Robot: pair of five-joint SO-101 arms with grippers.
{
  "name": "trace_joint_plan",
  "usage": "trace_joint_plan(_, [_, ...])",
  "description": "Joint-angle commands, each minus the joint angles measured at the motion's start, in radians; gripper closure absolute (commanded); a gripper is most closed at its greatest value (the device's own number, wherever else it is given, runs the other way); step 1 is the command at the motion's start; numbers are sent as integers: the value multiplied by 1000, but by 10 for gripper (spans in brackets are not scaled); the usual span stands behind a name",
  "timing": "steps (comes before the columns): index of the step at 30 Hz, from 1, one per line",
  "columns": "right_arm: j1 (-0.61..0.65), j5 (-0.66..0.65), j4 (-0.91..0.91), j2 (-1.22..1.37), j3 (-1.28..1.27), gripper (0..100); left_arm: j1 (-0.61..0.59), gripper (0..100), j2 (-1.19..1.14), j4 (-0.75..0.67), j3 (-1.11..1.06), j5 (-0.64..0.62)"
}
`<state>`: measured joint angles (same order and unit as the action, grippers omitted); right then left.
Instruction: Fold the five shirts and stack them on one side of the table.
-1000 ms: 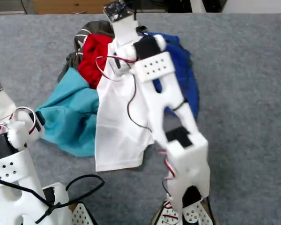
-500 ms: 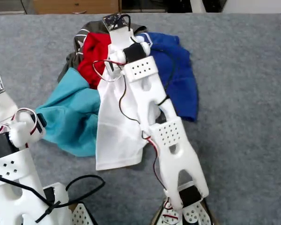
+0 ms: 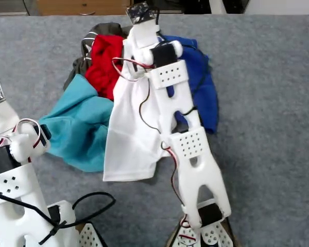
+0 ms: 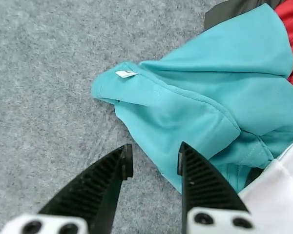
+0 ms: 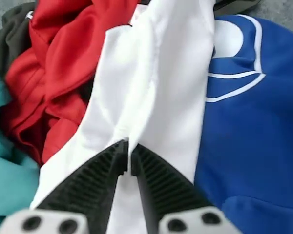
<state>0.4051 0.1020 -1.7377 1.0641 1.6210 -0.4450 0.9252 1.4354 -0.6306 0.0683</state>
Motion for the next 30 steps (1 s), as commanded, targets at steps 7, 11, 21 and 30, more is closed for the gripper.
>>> trace_joint_plan(7, [-122, -141, -9, -369, 41, 995, -3, 834, 4, -18, 6, 6])
trace_joint_plan(11, [-231, -155, -3, -490, 41, 995, -3, 832, 2, -17, 5, 6])
trace_joint_plan(21, [-648, -155, -3, -711, 38, 995, 51, 784, 2, -18, 14, 3])
trace_joint_plan(30, [-1027, -186, -3, -733, 38, 995, 204, 765, -87, -46, 170, 5])
